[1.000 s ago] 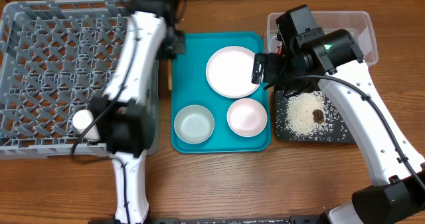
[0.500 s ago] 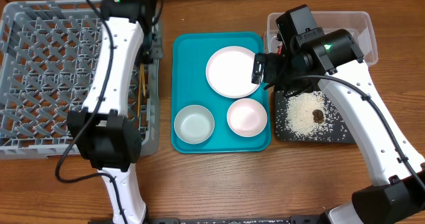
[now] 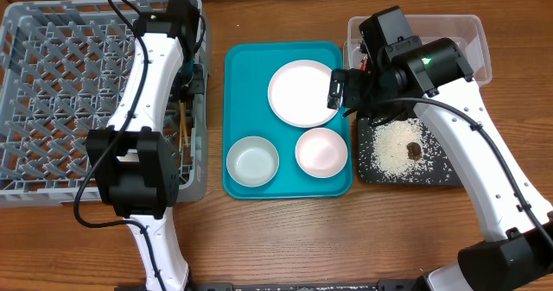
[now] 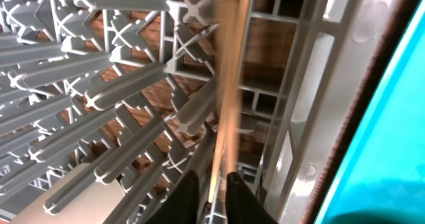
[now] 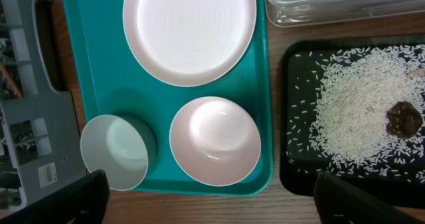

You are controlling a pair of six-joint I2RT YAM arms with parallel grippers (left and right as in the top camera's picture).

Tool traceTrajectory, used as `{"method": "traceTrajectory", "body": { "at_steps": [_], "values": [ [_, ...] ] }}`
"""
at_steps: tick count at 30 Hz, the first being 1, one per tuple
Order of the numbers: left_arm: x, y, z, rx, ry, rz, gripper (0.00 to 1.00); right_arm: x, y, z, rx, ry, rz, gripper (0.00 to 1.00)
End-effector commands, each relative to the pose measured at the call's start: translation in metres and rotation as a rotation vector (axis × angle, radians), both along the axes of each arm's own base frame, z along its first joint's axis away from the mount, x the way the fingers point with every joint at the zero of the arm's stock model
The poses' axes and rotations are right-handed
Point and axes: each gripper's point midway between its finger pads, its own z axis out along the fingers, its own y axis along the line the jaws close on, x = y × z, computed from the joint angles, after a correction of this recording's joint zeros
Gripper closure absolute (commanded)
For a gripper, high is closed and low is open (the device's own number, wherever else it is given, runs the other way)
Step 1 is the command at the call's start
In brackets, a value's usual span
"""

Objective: Sort waste into correct bins and load items into the dishwasher
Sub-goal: 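Insert the chopsticks upright into the rack and open the left gripper, then move the left gripper to the pink bowl and grasp its rim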

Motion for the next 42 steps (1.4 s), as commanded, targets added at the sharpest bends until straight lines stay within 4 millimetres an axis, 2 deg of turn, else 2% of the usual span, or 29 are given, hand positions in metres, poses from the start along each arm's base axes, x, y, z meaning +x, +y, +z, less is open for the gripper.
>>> {"method": "traceTrajectory", "body": {
  "at_steps": [1,4,6,9,11,15,17,19,21,23,24,27,29,31,34,38,40,42],
  "values": [
    [-0.003,-0.002,0.004,-0.006,0.010,-0.043,0.79,0.004,-0.003,0.010,0.003,-0.030,-0.010,0.00],
    [-0.007,-0.004,0.018,-0.022,0.001,-0.043,0.80,0.004,-0.004,0.010,0.003,-0.029,-0.010,0.00],
    [-0.009,-0.009,0.036,-0.054,-0.026,-0.044,0.83,0.004,-0.004,0.010,0.003,-0.029,-0.010,0.00],
    [-0.015,-0.025,0.081,-0.147,-0.132,-0.061,0.82,0.003,-0.004,0.010,0.002,-0.029,-0.010,0.00],
    [-0.025,-0.041,0.119,-0.225,-0.226,-0.097,0.79,0.003,-0.004,0.009,0.001,-0.026,-0.010,0.00],
    [-0.062,-0.054,0.186,-0.262,-0.385,-0.139,0.74,0.001,-0.004,0.009,-0.001,-0.020,-0.010,0.00],
    [-0.083,-0.060,0.204,-0.271,-0.414,-0.147,0.74,0.001,-0.005,0.009,-0.002,-0.019,-0.010,0.00],
    [-0.107,-0.070,0.209,-0.288,-0.406,-0.152,0.74,0.000,-0.005,0.008,-0.004,-0.015,-0.010,0.00],
    [-0.124,-0.085,0.203,-0.306,-0.381,-0.172,0.73,0.000,-0.007,0.008,-0.005,-0.011,-0.016,0.00],
    [-0.132,-0.103,0.190,-0.322,-0.352,-0.205,0.62,0.002,-0.017,0.007,-0.013,0.000,-0.070,0.00],
    [-0.135,-0.114,0.183,-0.339,-0.331,-0.237,0.50,0.004,-0.028,0.007,-0.024,0.005,-0.122,0.00],
    [-0.140,-0.142,0.165,-0.391,-0.271,-0.301,0.00,0.011,-0.072,0.011,-0.035,0.006,-0.262,0.00],
    [-0.142,-0.157,0.157,-0.433,-0.231,-0.327,0.00,0.013,-0.092,0.017,0.017,0.005,-0.301,0.00],
    [-0.141,-0.172,0.151,-0.479,-0.206,-0.346,0.00,0.013,-0.095,0.022,0.110,0.011,-0.259,0.00],
    [-0.131,-0.187,0.135,-0.481,-0.201,-0.310,0.10,0.011,-0.095,0.025,0.178,0.024,-0.235,0.00],
    [-0.121,-0.204,0.092,-0.439,-0.170,-0.266,0.18,0.011,-0.098,0.024,0.171,0.025,-0.243,0.00],
    [-0.114,-0.217,0.064,-0.435,-0.149,-0.278,0.22,0.011,-0.098,0.024,0.171,0.025,-0.243,0.00],
    [-0.109,-0.227,0.040,-0.425,-0.124,-0.290,0.31,0.011,-0.098,0.024,0.171,0.025,-0.243,0.00]
  ]
}}
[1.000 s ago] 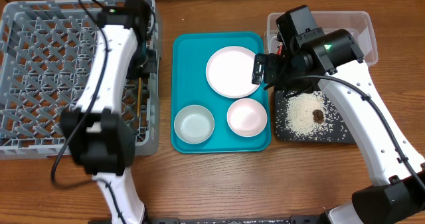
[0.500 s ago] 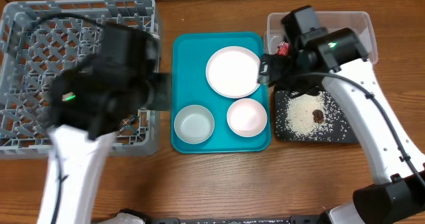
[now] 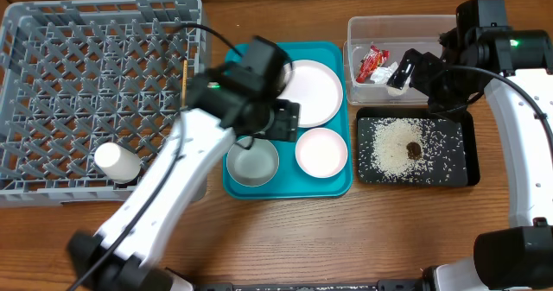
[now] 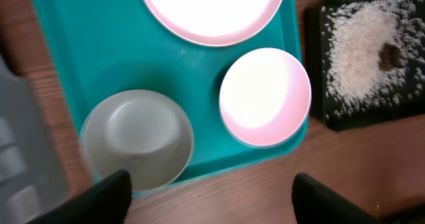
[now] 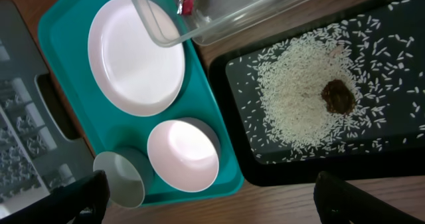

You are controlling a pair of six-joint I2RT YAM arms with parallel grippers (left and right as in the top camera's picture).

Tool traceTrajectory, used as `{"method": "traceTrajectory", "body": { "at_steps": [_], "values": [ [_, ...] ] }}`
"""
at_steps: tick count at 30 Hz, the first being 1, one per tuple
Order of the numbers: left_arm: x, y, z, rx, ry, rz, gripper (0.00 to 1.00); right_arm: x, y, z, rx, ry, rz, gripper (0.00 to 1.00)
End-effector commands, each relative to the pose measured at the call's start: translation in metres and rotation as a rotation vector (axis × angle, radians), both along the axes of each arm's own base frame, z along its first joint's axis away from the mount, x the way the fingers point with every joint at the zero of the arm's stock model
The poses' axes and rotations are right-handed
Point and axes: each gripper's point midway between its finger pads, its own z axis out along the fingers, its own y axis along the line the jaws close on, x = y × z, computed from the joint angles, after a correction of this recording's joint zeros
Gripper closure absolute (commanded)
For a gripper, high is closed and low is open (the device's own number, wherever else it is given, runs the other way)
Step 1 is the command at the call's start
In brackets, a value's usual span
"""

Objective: Sort waste into correct bins and load items into the dishwasher
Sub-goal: 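Move the left gripper to the pink bowl and grasp its rim, then lift the pink bowl and set it in the dish rack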

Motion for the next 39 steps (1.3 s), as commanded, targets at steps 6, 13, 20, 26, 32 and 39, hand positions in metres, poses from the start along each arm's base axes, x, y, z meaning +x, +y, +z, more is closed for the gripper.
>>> {"method": "traceTrajectory", "body": {
  "at_steps": [6,13,20,26,32,39],
  "values": [
    [0.005,-0.030,-0.105,0.093,0.166,-0.008,0.51,0.002,0.005,0.021,0.020,-0.080,0.025,0.00],
    [0.005,-0.034,-0.150,0.139,0.235,-0.001,0.59,0.003,0.005,0.022,0.020,-0.084,0.025,0.00],
    [0.010,-0.037,-0.170,0.148,0.244,0.001,0.96,0.003,0.005,0.022,0.020,-0.082,0.025,0.00],
    [0.016,-0.034,-0.150,0.145,0.253,0.022,0.96,0.003,0.005,0.022,0.020,-0.082,0.025,0.00],
    [0.038,-0.011,-0.060,0.145,0.147,0.086,0.96,0.002,0.005,0.022,0.020,-0.082,0.025,0.00],
    [0.048,0.128,0.060,0.512,-0.211,0.459,0.96,0.002,0.005,0.021,0.020,-0.080,0.025,0.00]
  ]
}}
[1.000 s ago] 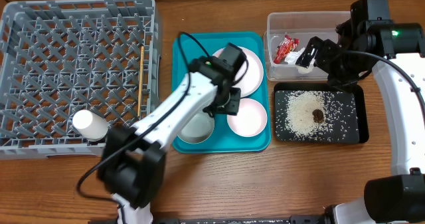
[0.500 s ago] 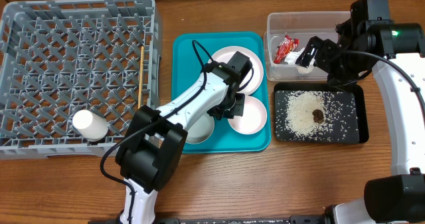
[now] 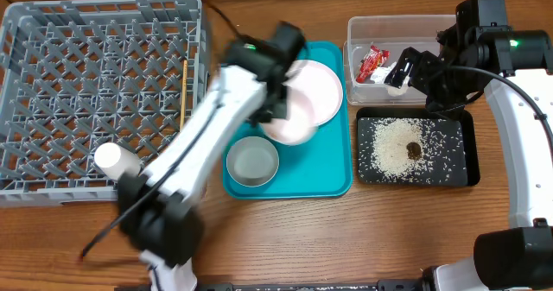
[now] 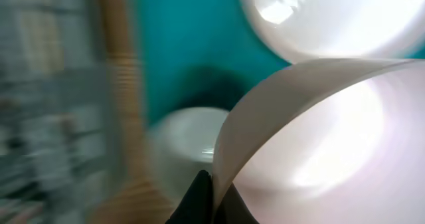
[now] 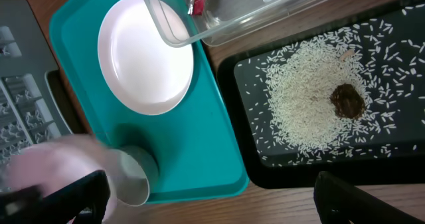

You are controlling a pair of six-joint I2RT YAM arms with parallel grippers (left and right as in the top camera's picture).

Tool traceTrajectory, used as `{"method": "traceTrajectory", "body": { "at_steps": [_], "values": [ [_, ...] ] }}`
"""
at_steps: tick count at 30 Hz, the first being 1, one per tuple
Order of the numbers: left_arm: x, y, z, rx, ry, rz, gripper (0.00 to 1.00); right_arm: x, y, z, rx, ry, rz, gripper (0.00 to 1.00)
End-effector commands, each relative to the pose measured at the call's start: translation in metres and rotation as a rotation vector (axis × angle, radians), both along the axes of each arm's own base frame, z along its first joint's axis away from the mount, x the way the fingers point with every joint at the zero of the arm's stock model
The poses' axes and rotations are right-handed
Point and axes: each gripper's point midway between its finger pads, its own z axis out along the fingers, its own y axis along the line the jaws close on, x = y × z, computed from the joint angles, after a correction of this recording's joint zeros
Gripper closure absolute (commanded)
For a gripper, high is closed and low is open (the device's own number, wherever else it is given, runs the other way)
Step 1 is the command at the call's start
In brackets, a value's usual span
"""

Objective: Sort waste into correct bins and load items into the dishwasher
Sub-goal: 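Lift the pink bowl and set it in the dish rack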

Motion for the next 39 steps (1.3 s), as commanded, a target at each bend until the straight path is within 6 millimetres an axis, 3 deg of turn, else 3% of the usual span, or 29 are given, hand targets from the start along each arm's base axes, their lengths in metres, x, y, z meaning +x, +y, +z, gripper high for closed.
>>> {"method": "traceTrajectory", "body": {
  "at_steps": [1,5,7,16,21,26,39],
  "values": [
    [0.008,0.097,0.088,0.326,-0.334,0.250,0.96,-0.001,0.002,0.019,0.004,-0.062,0.010,0.00],
    [-0.005,0.163,0.135,0.648,-0.469,0.387,0.96,-0.001,0.002,0.019,0.005,-0.064,0.010,0.00],
    [-0.004,0.179,0.141,0.737,-0.487,0.405,0.96,0.000,0.002,0.020,0.005,-0.065,0.010,0.00],
    [0.014,0.240,0.122,1.020,-0.445,0.488,0.96,0.000,0.002,0.020,0.005,-0.065,0.009,0.00],
    [0.025,0.268,0.095,1.045,-0.378,0.549,0.96,0.000,0.002,0.020,0.005,-0.065,0.010,0.00],
    [0.035,0.280,0.068,1.075,-0.310,0.547,0.96,0.000,0.002,0.019,0.005,-0.064,0.010,0.00],
    [0.066,0.280,0.006,1.126,-0.233,0.474,0.96,0.000,0.002,0.019,0.005,-0.064,0.009,0.00]
  ]
}}
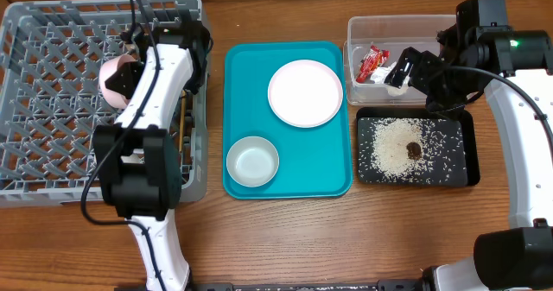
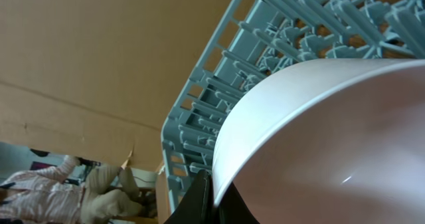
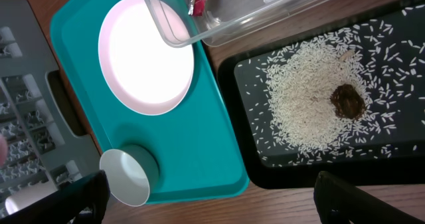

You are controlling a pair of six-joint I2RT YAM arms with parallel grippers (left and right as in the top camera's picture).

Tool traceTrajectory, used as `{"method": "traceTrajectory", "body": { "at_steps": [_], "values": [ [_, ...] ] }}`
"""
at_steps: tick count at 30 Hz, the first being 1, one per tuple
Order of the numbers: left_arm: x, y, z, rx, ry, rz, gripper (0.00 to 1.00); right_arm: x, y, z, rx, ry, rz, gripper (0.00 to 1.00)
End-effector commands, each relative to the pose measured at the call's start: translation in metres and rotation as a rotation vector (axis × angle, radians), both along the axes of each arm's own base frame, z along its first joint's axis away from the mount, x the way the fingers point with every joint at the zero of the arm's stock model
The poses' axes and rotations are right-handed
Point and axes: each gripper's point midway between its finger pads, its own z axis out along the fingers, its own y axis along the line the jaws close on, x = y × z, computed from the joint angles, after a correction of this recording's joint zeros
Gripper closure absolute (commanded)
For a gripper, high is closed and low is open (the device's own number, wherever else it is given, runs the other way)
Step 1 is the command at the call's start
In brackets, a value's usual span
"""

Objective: Sort waste into correct bins and load items into the dishwasher
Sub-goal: 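Lift the pink bowl and set it in the dish rack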

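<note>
My left gripper [image 2: 216, 199] is shut on the rim of a pink bowl [image 2: 319, 144]. In the overhead view it holds the tilted bowl [image 1: 116, 77] above the grey dish rack [image 1: 52, 118], near its back right part. On the teal tray [image 1: 251, 84] lie a white plate [image 1: 305, 93] and a pale grey bowl [image 1: 252, 161]. Over the clear bin and the black tray my right gripper [image 3: 219, 204] stands open, with nothing between its fingers.
The clear waste bin [image 1: 449, 28] holds wrappers. The black tray [image 1: 458, 161] beside it carries scattered rice and a brown lump. Wooden chopsticks [image 1: 182, 123] stand at the rack's right edge. The left arm lies over the rack's right side.
My left gripper, still shut on the pink bowl, has moved from above the teal tray to over the dish rack. The right arm has not moved.
First my left gripper was at the chopsticks in the rack, and the right hung open over the tray. Then the left was open over the two bowls and the right was near the bin. After that the left held the pink bowl above the tray, now over the rack.
</note>
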Motion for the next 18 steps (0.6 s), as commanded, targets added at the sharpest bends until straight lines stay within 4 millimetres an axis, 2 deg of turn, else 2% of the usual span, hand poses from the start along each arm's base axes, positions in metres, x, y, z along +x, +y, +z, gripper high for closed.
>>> {"method": "traceTrajectory", "body": {
  "at_steps": [1,9,18],
  "values": [
    [0.006,0.001,-0.010,0.045,0.037,-0.012,0.96,-0.001,0.002,0.019,0.005,-0.062,0.009,0.00],
    [0.029,-0.009,-0.016,0.044,0.080,-0.084,0.96,-0.001,0.002,0.019,0.005,-0.059,0.009,0.00],
    [0.036,-0.040,-0.017,0.042,0.096,-0.157,0.94,-0.001,0.002,0.019,0.005,-0.059,0.009,0.00]
  ]
}}
